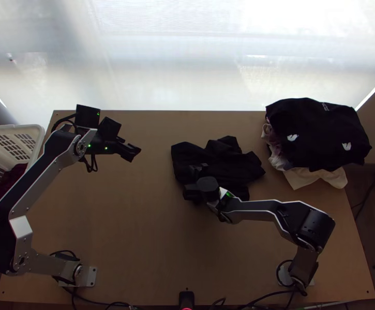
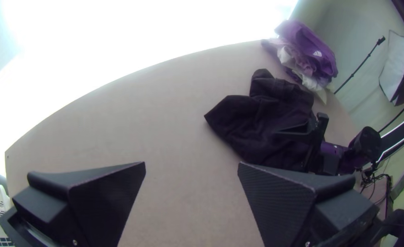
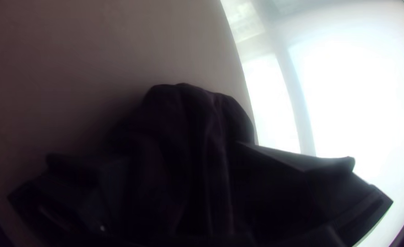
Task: Fold the t-shirt
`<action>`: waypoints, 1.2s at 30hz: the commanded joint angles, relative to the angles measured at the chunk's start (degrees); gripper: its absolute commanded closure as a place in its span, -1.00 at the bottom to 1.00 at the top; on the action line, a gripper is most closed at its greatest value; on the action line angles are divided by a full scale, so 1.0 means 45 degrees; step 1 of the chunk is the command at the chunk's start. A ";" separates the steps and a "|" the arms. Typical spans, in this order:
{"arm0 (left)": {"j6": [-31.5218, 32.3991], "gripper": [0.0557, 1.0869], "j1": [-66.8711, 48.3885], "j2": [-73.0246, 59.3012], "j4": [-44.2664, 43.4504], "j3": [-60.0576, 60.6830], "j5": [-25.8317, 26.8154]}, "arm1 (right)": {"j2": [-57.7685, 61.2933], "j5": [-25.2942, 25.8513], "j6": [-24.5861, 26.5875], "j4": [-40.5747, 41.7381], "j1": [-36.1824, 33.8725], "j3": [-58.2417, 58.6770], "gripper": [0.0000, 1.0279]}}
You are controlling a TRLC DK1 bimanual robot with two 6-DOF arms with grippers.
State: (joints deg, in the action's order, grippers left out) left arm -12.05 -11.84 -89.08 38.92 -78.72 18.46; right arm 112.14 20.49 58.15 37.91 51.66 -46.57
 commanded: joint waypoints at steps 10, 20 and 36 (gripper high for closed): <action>0.0062 -0.91 0.0345 0.0811 0.0121 0.0383 0.0019 | -0.2849 -0.0335 -0.0344 0.0150 -0.0288 -0.1273 0.95; 0.0315 -0.91 0.0755 0.1084 0.0356 0.0579 0.0019 | -0.5037 -0.0042 -0.0657 0.0013 -0.1831 -0.5101 0.95; 0.0198 -0.91 0.1458 0.2432 0.0649 0.2864 -0.0020 | -0.4040 -0.0042 -0.0715 -0.0202 -0.4409 -0.7113 0.95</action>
State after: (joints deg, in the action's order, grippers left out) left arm -10.94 -5.91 -81.10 41.58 -70.30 18.48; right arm 92.60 20.18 55.07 37.65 36.27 -74.48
